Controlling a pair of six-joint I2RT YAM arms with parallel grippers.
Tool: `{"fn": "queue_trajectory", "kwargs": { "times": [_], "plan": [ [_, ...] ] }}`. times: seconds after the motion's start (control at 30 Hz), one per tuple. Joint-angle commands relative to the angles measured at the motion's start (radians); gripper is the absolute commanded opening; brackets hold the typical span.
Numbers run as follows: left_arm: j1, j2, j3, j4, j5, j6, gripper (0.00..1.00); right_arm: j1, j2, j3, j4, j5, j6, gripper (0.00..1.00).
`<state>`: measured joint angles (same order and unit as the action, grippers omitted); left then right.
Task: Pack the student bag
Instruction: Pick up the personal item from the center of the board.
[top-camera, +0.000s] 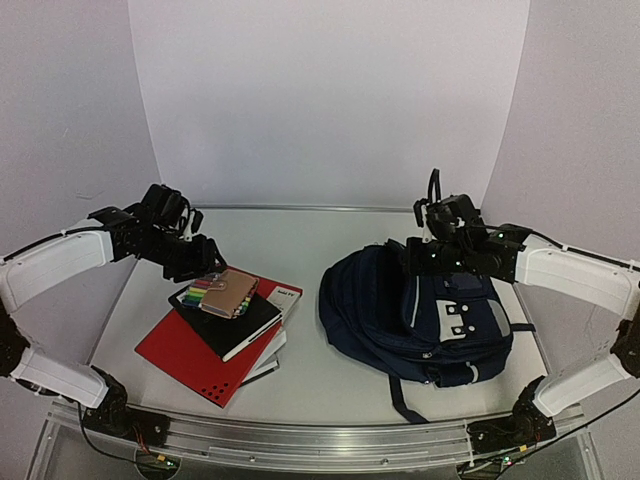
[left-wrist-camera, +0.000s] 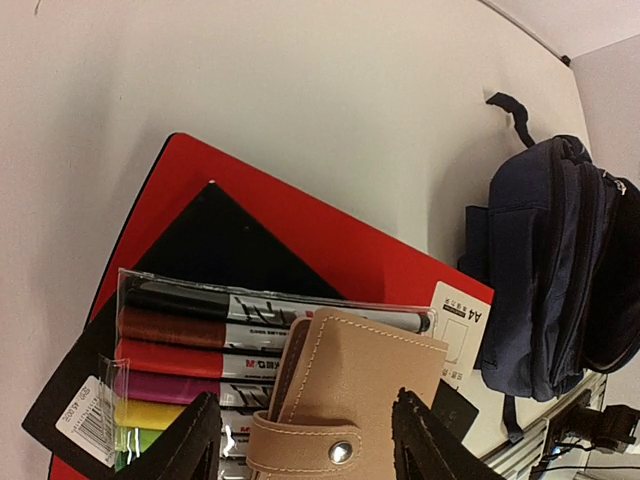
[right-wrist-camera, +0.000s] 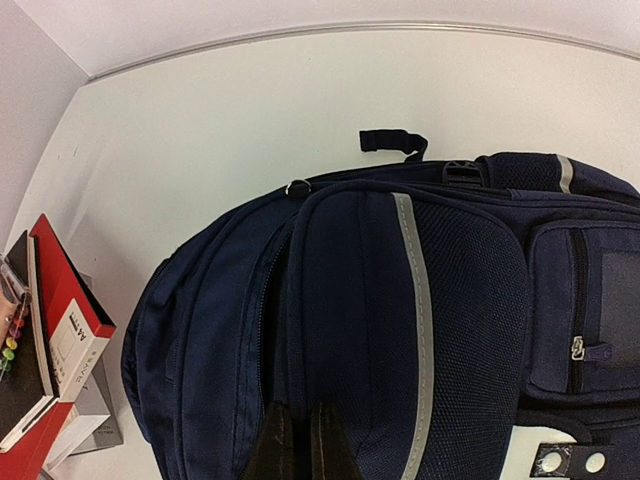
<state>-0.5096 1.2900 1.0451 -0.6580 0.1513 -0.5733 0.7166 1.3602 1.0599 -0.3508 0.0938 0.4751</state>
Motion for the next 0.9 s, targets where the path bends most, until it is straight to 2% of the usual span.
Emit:
{"fn": "queue_trajectory", "kwargs": {
  "times": [0.0,0.43,0.7,0.87],
  "plan": [
    [0.013,0.018,-0.010,0.008,0.035,0.012,0.53,0.000,-0.016,0.033,0.119,-0.003,-0.006,0.00],
    [0.038,0.100,-0.020,0.077,0.136,0.023,0.44,0.000,-0.013,0.034,0.120,-0.012,-0.007,0.00],
    [0.039,0.104,-0.033,0.101,0.196,0.045,0.18,0.000,-0.015,0.033,0.121,-0.002,-0.007,0.00],
    [0.039,0.031,-0.077,0.176,0.251,0.034,0.08,0.000,-0.013,0.039,0.121,0.002,-0.004,0.00]
  ]
}}
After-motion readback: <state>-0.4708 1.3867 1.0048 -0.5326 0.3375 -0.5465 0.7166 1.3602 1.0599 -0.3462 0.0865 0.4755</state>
